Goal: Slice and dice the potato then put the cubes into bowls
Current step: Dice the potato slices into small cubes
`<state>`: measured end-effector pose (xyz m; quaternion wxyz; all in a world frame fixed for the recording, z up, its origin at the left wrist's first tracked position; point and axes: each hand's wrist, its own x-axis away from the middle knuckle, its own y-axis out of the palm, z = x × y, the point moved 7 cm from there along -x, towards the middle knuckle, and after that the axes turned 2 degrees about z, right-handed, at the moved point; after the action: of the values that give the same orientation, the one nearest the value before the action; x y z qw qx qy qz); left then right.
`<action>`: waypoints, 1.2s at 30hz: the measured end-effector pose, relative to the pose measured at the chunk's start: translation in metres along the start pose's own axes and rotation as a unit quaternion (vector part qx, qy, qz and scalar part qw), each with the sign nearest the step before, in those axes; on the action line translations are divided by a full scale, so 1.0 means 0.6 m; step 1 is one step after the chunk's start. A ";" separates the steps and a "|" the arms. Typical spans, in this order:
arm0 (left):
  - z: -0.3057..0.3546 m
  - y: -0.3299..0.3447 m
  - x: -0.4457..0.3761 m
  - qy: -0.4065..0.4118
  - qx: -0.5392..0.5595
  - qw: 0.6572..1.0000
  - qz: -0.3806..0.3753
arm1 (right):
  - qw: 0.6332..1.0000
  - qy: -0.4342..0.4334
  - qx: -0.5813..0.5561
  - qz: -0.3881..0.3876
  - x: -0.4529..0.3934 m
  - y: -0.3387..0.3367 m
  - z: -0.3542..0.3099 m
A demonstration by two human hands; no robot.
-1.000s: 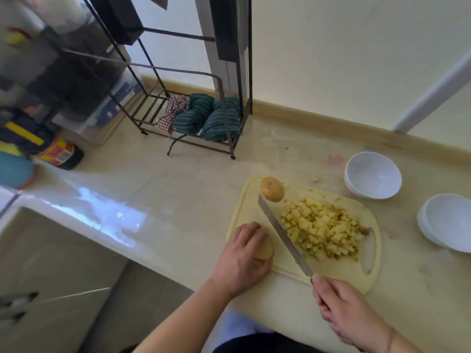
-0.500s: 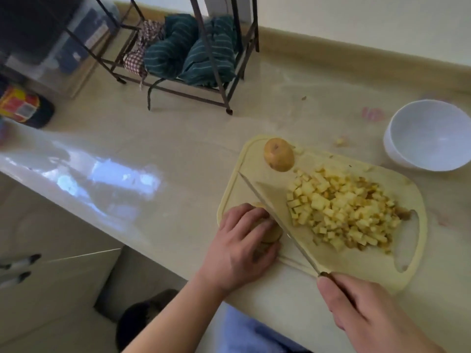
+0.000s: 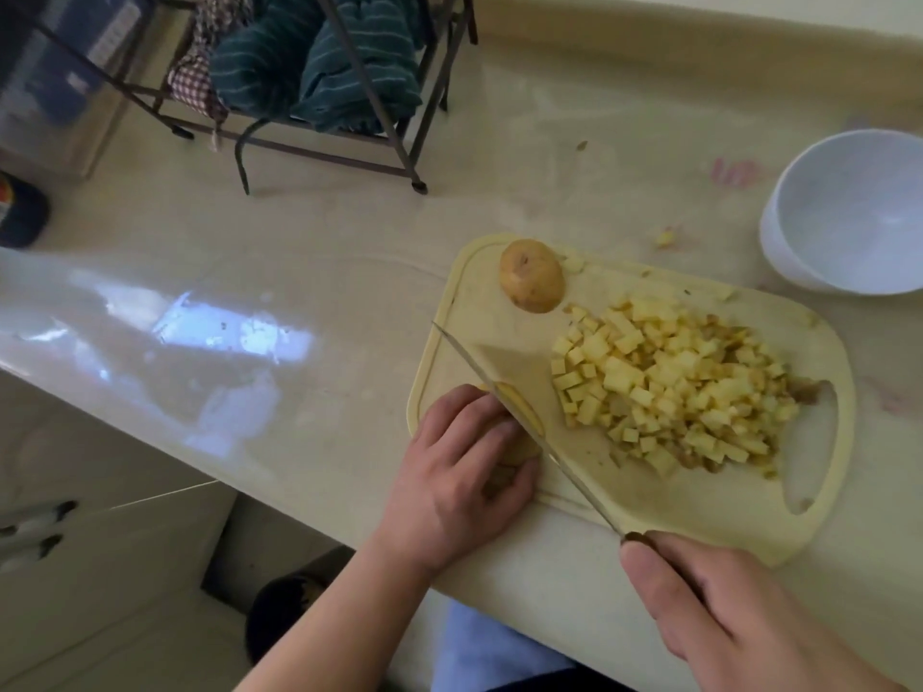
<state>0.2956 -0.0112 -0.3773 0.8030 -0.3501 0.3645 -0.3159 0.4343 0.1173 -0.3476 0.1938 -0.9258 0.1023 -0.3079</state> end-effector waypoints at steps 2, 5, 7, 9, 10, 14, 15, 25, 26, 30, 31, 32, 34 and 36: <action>0.001 -0.002 -0.001 0.001 0.001 1.000 0.004 | 1.000 -0.002 0.002 0.001 0.001 -0.002 0.001; 0.003 -0.004 -0.003 0.005 0.003 1.000 0.008 | 1.000 0.002 0.000 -0.014 0.003 0.001 0.003; 0.003 -0.004 -0.005 0.006 0.004 1.000 0.008 | 1.000 0.005 0.011 -0.021 -0.005 0.003 0.001; 0.003 -0.004 -0.006 0.005 0.006 1.000 0.003 | 0.999 0.007 0.018 -0.029 -0.017 0.006 -0.006; 0.003 -0.004 -0.007 0.005 0.005 1.000 0.003 | 0.999 0.001 0.017 -0.034 -0.024 0.007 -0.010; 0.004 -0.004 -0.006 0.006 -0.005 1.000 0.005 | 0.999 -0.008 0.017 -0.028 -0.028 0.007 -0.013; 0.004 -0.005 -0.007 0.004 -0.008 1.000 0.007 | 1.000 -0.007 0.016 -0.026 -0.026 0.007 -0.011; 0.005 -0.007 -0.007 0.010 -0.006 1.000 0.011 | 1.000 -0.003 -0.001 -0.022 -0.028 0.008 -0.001; 0.006 -0.007 -0.006 0.009 -0.005 1.000 0.011 | 1.000 -0.007 0.002 -0.020 -0.027 0.007 -0.003; 0.004 -0.005 -0.005 0.006 -0.005 1.000 0.013 | 0.999 -0.025 0.046 0.007 -0.022 0.003 -0.008; 0.005 -0.005 -0.005 0.005 -0.003 1.000 0.014 | 0.999 -0.022 0.043 0.006 -0.022 0.005 -0.009; 0.005 -0.006 -0.006 0.005 -0.001 1.000 0.015 | 1.000 -0.015 0.026 0.002 -0.022 0.007 -0.008; 0.004 -0.008 -0.005 0.003 0.007 1.000 0.016 | 1.000 0.001 -0.005 -0.017 -0.022 0.011 -0.006; 0.003 -0.011 -0.003 0.003 0.013 1.000 0.023 | 1.000 0.008 -0.013 -0.020 -0.021 0.011 -0.005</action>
<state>0.2946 -0.0129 -0.3704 0.8135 -0.3302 0.3707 -0.3029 0.4221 0.1145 -0.3548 0.1752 -0.9276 0.0895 -0.3175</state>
